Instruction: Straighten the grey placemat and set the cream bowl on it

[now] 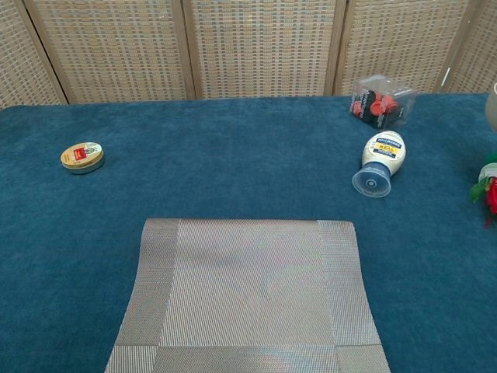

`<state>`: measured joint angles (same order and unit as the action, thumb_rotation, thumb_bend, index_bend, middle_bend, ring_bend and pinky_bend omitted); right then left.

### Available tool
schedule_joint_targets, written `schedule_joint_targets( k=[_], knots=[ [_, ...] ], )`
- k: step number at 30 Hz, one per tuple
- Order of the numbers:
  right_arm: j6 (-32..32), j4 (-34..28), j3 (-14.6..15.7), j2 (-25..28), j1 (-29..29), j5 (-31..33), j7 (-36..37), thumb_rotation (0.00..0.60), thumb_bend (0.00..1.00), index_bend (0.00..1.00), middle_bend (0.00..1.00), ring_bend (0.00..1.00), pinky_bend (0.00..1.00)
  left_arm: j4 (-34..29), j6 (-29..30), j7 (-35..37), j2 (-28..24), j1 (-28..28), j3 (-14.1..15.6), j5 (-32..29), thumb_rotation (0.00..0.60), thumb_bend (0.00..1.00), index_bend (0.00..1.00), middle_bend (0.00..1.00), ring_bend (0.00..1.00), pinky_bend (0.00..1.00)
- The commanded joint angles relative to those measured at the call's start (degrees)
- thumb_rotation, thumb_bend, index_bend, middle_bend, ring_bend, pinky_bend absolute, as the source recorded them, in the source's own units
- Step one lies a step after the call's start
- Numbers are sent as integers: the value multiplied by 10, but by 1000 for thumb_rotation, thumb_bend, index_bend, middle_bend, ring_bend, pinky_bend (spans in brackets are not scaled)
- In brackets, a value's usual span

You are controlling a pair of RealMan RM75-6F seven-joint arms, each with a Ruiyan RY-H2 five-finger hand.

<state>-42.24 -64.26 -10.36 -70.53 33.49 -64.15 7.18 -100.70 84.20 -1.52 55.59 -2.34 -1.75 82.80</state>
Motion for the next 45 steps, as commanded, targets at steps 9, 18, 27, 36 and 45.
schedule_joint_targets(
  k=[9,18,27,36,45],
  knots=[
    [38,45,37,-2,-38,2,11,600,558,675,0,0,0,-6,4,-8,0,0,4,11,600,0,0,0,0,0],
    [24,29,67,-2,-55,-69,49,600,551,644,0,0,0,-8,9,-13,2,3,7,15,600,0,0,0,0,0],
    [-31,-32,79,27,-77,-117,71,600,0,0,0,0,0,-7,10,-7,0,4,7,16,600,0,0,0,0,0],
    [-238,-155,72,100,-146,-184,40,600,0,0,0,0,0,4,14,8,7,-4,9,49,600,0,0,0,0,0],
    [-456,-126,74,62,-205,-301,37,600,0,0,0,0,0,77,14,85,61,-63,30,222,600,0,35,0,0,0]
  ],
)
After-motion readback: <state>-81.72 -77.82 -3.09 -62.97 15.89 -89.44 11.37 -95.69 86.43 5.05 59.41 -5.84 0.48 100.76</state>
